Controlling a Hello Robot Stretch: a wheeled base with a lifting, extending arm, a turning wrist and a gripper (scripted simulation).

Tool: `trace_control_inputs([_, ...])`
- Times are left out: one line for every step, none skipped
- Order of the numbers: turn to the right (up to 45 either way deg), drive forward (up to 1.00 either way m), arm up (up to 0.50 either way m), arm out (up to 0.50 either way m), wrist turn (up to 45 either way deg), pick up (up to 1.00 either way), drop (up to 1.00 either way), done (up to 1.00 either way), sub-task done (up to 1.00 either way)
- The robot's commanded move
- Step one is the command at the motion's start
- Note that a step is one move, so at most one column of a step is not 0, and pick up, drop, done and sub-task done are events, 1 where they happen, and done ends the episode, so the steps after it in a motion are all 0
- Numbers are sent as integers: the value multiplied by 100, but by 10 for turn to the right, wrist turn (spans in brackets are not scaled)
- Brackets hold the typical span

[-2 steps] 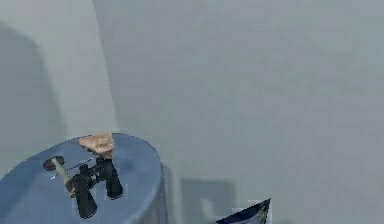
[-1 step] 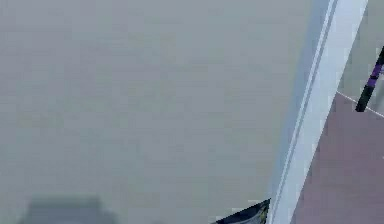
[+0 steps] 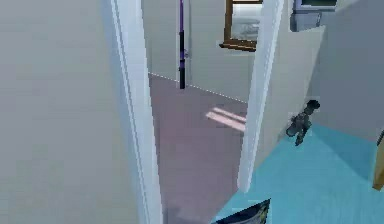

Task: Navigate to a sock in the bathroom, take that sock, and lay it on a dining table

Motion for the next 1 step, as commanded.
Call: trace_control_inputs([150, 0, 0, 0, 0, 0, 0, 0, 0])
